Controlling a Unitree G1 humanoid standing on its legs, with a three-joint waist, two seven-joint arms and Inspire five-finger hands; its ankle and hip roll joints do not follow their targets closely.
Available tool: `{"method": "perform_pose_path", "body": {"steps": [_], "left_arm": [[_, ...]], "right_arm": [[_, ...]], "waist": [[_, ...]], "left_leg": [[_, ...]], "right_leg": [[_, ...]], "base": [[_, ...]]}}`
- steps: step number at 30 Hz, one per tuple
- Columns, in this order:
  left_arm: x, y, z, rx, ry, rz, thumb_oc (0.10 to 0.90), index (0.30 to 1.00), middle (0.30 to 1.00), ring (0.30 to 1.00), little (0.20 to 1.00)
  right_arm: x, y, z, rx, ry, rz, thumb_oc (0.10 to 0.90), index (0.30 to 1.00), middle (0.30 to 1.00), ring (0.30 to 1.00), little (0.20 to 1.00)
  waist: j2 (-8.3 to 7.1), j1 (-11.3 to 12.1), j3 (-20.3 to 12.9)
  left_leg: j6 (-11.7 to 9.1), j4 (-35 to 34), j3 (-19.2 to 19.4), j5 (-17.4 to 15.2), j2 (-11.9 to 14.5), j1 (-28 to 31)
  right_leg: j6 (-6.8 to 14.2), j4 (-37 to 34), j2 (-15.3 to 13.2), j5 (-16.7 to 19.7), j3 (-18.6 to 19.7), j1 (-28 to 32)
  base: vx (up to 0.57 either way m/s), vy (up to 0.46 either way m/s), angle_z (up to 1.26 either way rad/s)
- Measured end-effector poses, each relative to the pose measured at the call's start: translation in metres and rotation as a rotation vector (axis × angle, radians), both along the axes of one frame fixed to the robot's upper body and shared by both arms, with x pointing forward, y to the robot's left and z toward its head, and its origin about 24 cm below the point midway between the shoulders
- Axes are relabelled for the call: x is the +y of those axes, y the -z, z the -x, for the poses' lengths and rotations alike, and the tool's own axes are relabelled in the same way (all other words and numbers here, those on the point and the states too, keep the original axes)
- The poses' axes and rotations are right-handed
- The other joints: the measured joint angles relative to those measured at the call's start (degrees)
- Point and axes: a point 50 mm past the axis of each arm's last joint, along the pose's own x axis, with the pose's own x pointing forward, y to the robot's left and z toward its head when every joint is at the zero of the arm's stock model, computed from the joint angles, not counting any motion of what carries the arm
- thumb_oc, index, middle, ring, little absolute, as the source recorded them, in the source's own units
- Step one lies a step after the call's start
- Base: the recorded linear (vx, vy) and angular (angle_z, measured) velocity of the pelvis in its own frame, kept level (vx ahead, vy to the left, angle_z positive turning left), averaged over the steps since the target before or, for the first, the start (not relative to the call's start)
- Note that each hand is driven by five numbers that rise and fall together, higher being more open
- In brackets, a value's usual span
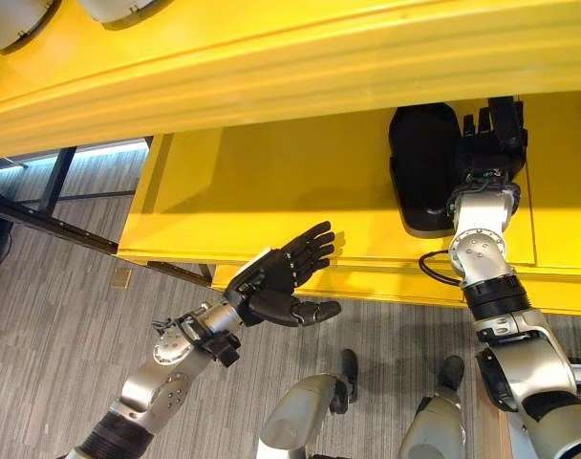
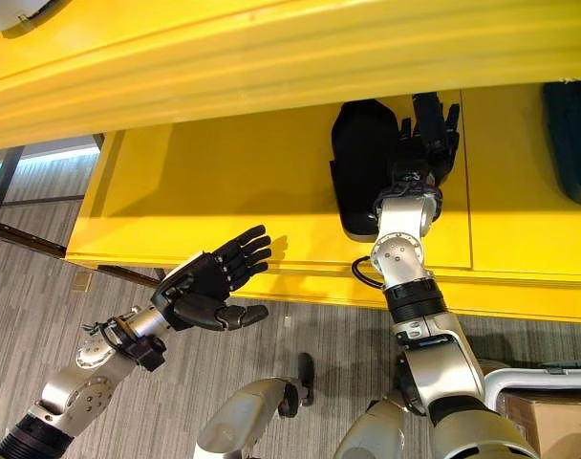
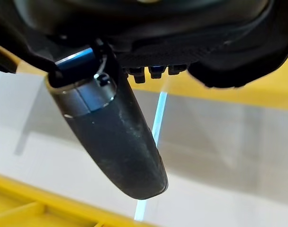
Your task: Move parts from the plastic box to the shelf.
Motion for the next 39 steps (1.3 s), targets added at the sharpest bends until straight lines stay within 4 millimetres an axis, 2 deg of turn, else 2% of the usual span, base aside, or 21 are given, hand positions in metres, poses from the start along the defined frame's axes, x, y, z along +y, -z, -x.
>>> {"method": "perform_pose_path", "body": {"steps": [4,11,15,18,21,24,26,29,32,35,39], "left_arm": [[0.000,0.002,0.001,0.005,-0.001,0.000,0.900,1.000,1.000,1.000,1.000],[0.000,0.003,0.003,0.008,-0.005,0.000,0.900,1.000,1.000,1.000,1.000],[-0.001,0.003,0.012,-0.011,-0.004,-0.007,0.900,1.000,1.000,1.000,1.000],[-0.003,0.001,0.014,-0.021,0.004,-0.002,0.900,1.000,1.000,1.000,1.000],[-0.004,0.001,0.014,-0.024,0.005,0.003,0.900,1.000,1.000,1.000,1.000],[-0.005,-0.002,0.014,-0.034,0.008,0.005,0.900,1.000,1.000,1.000,1.000],[-0.005,-0.002,0.014,-0.035,0.009,0.005,0.900,1.000,1.000,1.000,1.000],[-0.004,-0.005,0.015,-0.048,0.006,0.008,0.900,1.000,1.000,1.000,1.000],[0.003,-0.012,0.014,-0.069,-0.018,-0.002,0.900,1.000,1.000,1.000,1.000],[0.008,-0.012,0.014,-0.064,-0.051,-0.003,0.900,1.000,1.000,1.000,1.000],[0.009,-0.012,0.018,-0.058,-0.071,0.001,0.900,1.000,1.000,1.000,1.000]], "right_arm": [[0.015,-0.020,0.016,-0.121,-0.001,0.084,0.900,1.000,1.000,1.000,1.000],[0.024,-0.029,0.037,-0.237,-0.024,0.109,0.900,1.000,1.000,1.000,1.000],[0.038,-0.032,0.054,-0.312,-0.012,0.248,0.900,1.000,1.000,1.000,1.000],[0.056,-0.037,0.064,-0.355,-0.009,0.438,0.900,1.000,1.000,1.000,1.000],[0.075,-0.030,0.067,-0.318,-0.021,0.647,0.900,1.000,1.000,1.000,1.000],[0.098,-0.008,0.065,-0.231,-0.076,0.931,0.900,1.000,1.000,1.000,1.000],[0.101,0.007,0.063,-0.165,-0.100,1.041,0.900,1.000,1.000,1.000,1.000],[0.090,0.034,0.059,-0.034,-0.151,1.233,0.900,1.000,1.000,1.000,1.000],[0.068,0.066,0.063,0.090,-0.210,1.387,0.900,1.000,1.000,1.000,1.000],[0.055,0.070,0.075,0.087,-0.227,1.466,0.900,1.000,1.000,1.000,1.000],[0.033,0.067,0.091,0.060,-0.196,1.627,0.900,1.000,1.000,1.000,1.000]], "waist": [[-0.03,-0.9,0.0],[-0.05,-1.6,0.0],[-0.05,-2.6,0.0],[-0.05,-2.9,0.0],[-0.06,-2.9,0.0],[-0.08,-3.9,0.0],[-0.19,-4.3,0.0],[-1.29,-4.4,-0.4],[-4.46,-4.7,-1.3],[-6.25,-6.0,-1.6],[-7.13,-7.7,-1.5]], "left_leg": [[0.0,0.0,0.4,0.0,0.0,0.0],[-0.6,-0.1,0.9,-0.7,0.4,0.1],[-0.6,-0.2,1.0,-0.7,0.6,0.2],[-0.5,-0.3,1.2,-0.7,0.8,0.6],[-0.6,-0.9,1.7,-0.6,0.9,1.5],[-0.9,-0.8,1.9,-0.8,1.1,1.6],[-0.9,-0.8,1.9,-0.8,1.2,1.6],[-1.1,-0.5,2.3,-0.9,1.5,1.3],[-1.4,-0.6,2.8,-0.9,2.2,0.5],[-1.4,-0.4,3.1,-0.8,2.9,-0.5],[-2.0,0.0,3.8,-1.4,4.0,-0.4]], "right_leg": [[0.5,0.0,0.0,0.3,0.5,-0.3],[0.4,-0.3,0.4,0.3,0.9,-0.3],[0.4,-0.5,0.6,0.3,1.1,-0.3],[0.5,-0.3,0.9,0.3,1.5,-0.3],[0.5,-0.2,1.1,0.3,2.3,-0.2],[0.5,-0.2,1.3,0.3,2.5,-0.2],[0.5,-0.3,1.4,0.3,2.5,-0.3],[0.5,-0.5,1.7,0.3,2.8,-0.6],[1.0,-1.5,2.5,0.6,3.2,-1.2],[1.0,-2.2,3.3,1.1,3.5,-2.0],[1.5,-2.4,4.4,1.7,4.3,-2.2]], "base": [[-0.05,-0.033,-0.04],[-0.02,-0.023,-0.05],[0.00,0.001,-0.03],[0.00,0.005,-0.06],[-0.02,-0.011,-0.12],[-0.03,-0.054,-0.04],[-0.05,-0.078,-0.01],[-0.06,-0.097,-0.06],[-0.07,-0.109,-0.11],[-0.05,-0.094,-0.10],[-0.04,-0.081,-0.14]]}}
